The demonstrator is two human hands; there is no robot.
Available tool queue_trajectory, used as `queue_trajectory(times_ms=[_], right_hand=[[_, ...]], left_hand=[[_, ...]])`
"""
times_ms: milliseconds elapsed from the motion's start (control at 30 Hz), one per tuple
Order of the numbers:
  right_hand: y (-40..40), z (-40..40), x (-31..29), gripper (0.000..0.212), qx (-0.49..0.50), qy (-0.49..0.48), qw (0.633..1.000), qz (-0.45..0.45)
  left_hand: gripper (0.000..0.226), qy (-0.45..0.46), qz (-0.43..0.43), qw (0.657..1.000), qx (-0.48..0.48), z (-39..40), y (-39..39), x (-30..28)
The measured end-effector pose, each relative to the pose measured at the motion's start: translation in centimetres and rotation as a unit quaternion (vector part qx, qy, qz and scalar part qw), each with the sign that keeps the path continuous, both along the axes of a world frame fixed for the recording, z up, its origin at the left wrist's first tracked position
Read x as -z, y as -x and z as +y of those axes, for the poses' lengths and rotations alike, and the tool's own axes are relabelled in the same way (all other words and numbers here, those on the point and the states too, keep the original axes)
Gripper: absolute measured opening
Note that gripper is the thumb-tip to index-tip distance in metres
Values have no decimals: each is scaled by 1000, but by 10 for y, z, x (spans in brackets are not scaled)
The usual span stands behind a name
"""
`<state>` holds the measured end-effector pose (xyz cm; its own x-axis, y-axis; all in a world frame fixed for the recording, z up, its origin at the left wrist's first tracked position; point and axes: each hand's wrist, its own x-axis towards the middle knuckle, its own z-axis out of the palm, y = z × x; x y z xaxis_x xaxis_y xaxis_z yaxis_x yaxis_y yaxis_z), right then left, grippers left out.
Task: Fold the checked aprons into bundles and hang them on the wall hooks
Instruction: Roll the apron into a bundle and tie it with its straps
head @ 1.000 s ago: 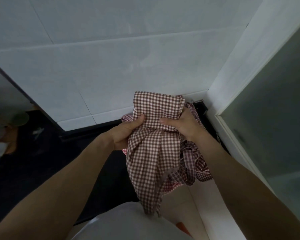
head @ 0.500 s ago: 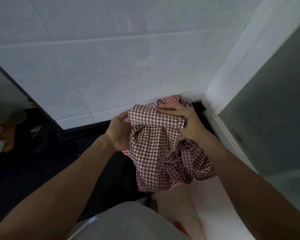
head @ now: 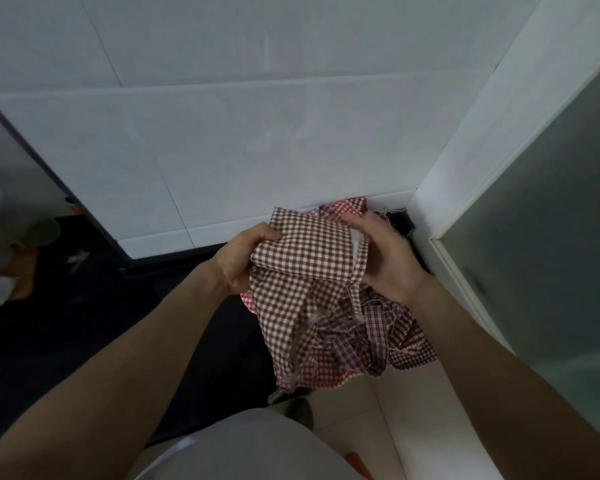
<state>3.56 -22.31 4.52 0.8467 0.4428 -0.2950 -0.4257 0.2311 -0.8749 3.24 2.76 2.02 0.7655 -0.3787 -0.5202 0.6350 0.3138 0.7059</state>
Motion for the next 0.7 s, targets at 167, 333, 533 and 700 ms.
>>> queue_trajectory(times_ms=[167,333,533,700], right_hand=[[13,21,5,55,9,22,996,84],[16,35,7,47,121,-6,983,135],[15,38,10,46,184,-74,963,182],[18,39,12,55,180,-139,955,192]], left_hand=[[53,-29,9,998,-51,-9,-2,-6],[61,13,38,989,-142,-19,-4,-2],[35,-37,15,999,-35,-18,13,0],[61,-136,-43,989,-36,-24,11,-6]])
